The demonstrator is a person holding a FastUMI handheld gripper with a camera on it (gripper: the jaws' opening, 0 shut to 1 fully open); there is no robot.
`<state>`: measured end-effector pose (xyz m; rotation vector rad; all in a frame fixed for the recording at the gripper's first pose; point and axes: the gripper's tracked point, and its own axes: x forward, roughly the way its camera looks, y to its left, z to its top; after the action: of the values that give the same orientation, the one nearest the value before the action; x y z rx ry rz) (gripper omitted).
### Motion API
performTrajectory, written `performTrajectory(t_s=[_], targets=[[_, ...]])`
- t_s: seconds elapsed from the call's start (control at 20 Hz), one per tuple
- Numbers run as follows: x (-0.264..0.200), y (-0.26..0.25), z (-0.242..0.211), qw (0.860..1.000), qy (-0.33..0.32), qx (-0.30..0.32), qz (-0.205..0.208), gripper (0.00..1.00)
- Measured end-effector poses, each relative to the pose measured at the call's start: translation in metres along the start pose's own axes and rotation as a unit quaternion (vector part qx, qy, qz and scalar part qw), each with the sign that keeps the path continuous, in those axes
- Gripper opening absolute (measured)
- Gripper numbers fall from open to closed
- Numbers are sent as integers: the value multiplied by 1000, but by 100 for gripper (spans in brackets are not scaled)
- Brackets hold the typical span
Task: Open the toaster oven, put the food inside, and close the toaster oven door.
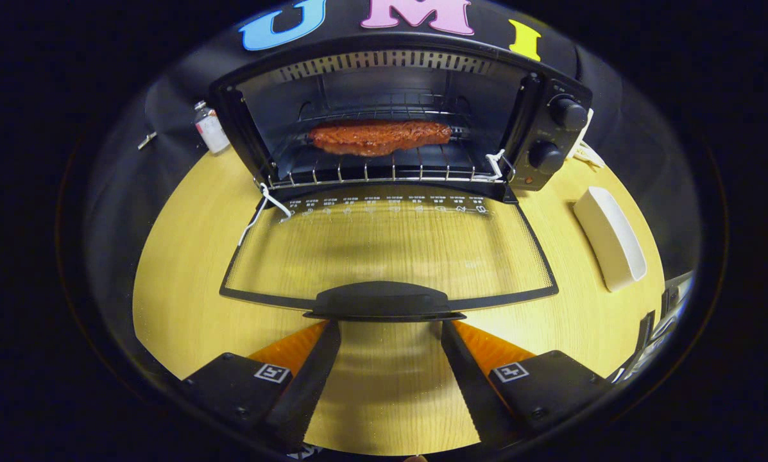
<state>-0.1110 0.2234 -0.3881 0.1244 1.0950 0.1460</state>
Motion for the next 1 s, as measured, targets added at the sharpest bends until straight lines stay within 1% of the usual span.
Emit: performTrajectory(t_s=[0.25, 0.55, 0.8, 1.0], targets=[[-22, 0, 11, 999, -33, -2, 10, 98], [-51, -1, 36, 996, -88, -3, 25, 98], [-71, -4, 78, 986, -159, -47, 20, 100], [-79, -4, 107, 981, -187, -53, 22, 100]])
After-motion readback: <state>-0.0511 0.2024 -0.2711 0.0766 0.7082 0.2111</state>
